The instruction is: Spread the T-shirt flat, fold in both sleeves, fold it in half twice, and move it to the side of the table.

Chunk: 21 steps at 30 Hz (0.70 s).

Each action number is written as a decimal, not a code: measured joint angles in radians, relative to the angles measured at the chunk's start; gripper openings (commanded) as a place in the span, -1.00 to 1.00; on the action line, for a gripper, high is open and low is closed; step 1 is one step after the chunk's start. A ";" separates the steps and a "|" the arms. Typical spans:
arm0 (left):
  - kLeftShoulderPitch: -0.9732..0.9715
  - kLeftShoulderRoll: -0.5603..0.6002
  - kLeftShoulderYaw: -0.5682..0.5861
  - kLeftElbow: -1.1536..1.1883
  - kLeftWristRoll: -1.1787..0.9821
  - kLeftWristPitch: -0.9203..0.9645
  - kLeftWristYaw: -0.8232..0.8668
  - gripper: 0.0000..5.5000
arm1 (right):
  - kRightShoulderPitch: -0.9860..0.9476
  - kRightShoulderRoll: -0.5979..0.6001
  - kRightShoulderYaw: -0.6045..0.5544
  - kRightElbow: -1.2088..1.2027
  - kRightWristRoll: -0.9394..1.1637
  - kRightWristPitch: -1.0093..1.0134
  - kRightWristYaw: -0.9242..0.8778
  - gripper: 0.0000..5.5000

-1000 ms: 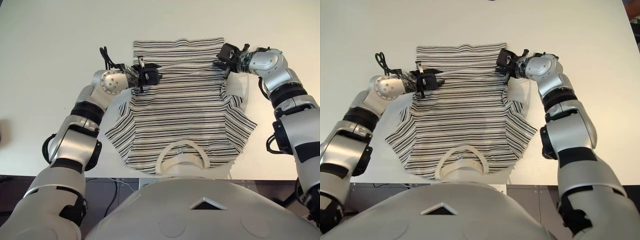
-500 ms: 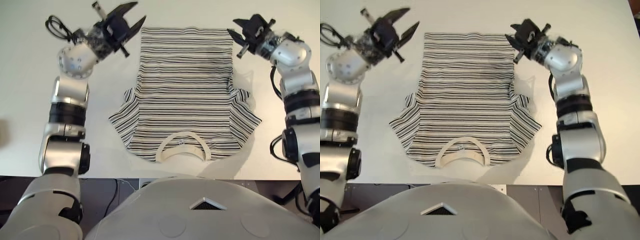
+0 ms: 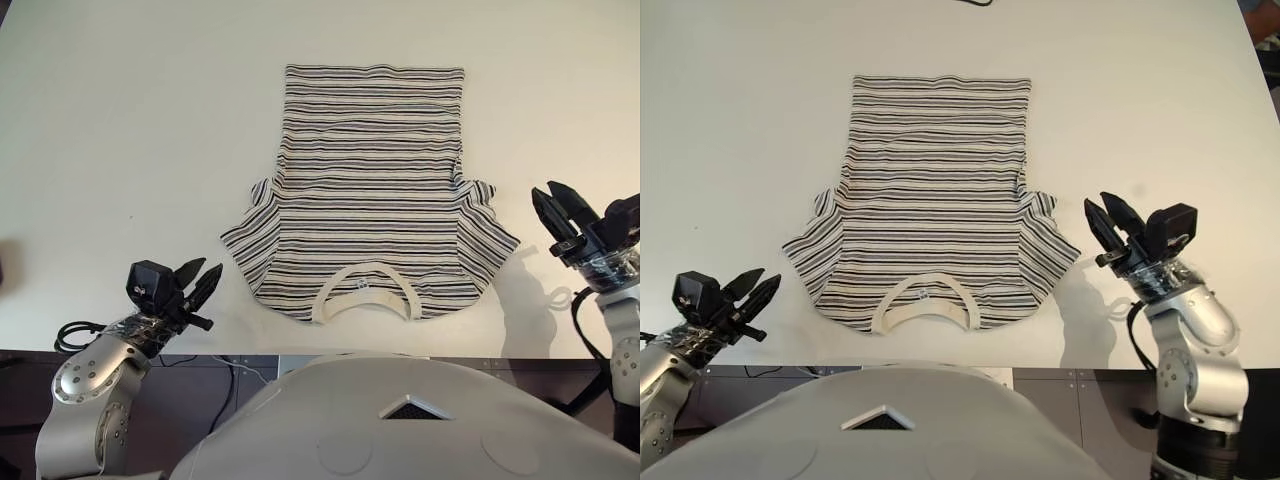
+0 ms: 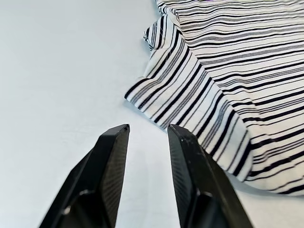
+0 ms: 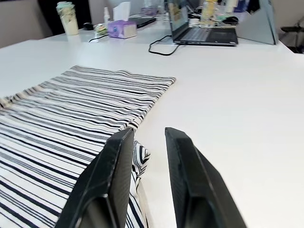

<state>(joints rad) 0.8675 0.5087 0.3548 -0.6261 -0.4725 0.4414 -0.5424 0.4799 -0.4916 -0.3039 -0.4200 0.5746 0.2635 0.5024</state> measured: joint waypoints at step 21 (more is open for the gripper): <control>-0.312 -0.207 -0.043 0.191 -0.183 0.218 0.200 -0.90 | -0.242 0.011 0.047 0.118 -0.092 0.091 -0.056 -0.57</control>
<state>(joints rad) 0.5554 0.3021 0.3115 -0.4346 -0.6559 0.6590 -0.3428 0.2377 -0.4808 -0.2568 -0.3024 0.4828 0.3549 0.4461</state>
